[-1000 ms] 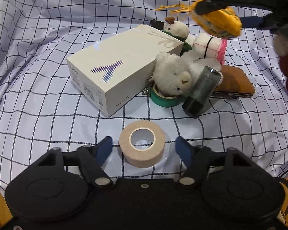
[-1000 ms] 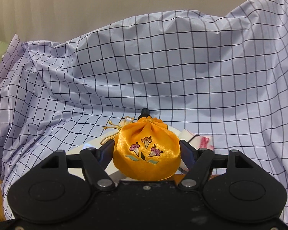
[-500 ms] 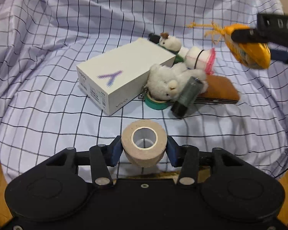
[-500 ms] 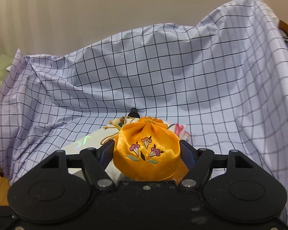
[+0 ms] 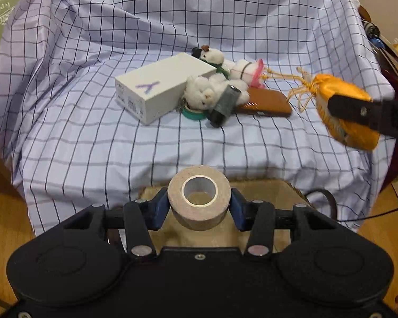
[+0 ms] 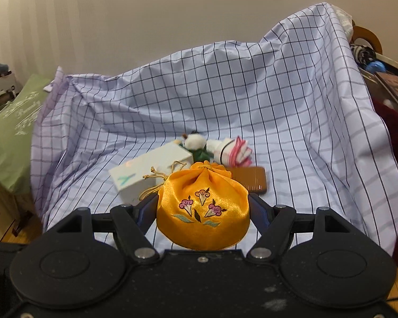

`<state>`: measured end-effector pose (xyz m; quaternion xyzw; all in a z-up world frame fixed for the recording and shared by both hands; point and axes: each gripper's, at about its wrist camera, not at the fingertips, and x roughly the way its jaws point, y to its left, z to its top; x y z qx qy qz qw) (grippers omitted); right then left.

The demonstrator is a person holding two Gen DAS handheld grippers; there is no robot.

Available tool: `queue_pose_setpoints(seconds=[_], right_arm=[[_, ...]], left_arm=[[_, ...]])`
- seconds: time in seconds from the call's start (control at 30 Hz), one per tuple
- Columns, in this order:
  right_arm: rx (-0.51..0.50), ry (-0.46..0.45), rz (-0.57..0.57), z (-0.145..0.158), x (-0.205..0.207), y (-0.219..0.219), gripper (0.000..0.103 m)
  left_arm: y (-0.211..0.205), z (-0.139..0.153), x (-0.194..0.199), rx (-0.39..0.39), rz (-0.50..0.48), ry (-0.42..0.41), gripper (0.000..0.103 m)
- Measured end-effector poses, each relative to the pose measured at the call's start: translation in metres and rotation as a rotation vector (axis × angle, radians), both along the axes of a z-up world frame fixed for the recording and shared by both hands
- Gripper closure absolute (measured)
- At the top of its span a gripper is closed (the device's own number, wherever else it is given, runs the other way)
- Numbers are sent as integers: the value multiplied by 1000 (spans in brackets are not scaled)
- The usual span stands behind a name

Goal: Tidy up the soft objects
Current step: 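Carry the tape roll and yellow pouch to the basket with both grippers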

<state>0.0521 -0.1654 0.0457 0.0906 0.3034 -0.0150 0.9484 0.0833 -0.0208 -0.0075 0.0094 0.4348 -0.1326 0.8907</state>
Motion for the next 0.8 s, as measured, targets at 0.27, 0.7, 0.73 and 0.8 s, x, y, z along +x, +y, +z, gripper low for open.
queue_pose_setpoints(seconds=[0.27,0.7,0.73,0.8], right_arm=[[34,38,12,-8,-50,3,31],[64,130,-12,-23,-90,6,31],[59,140,-9,-24,-89,8,31],[59,156,-4,-27,-86,11,31]], left_arm=[[-4,3,-36,-21,1,-13,56],[2,2,-68,-35,56,-32,56],[3,2,-69,-36,60,-31,56],[5,0,-68,-38,69,-26,56]])
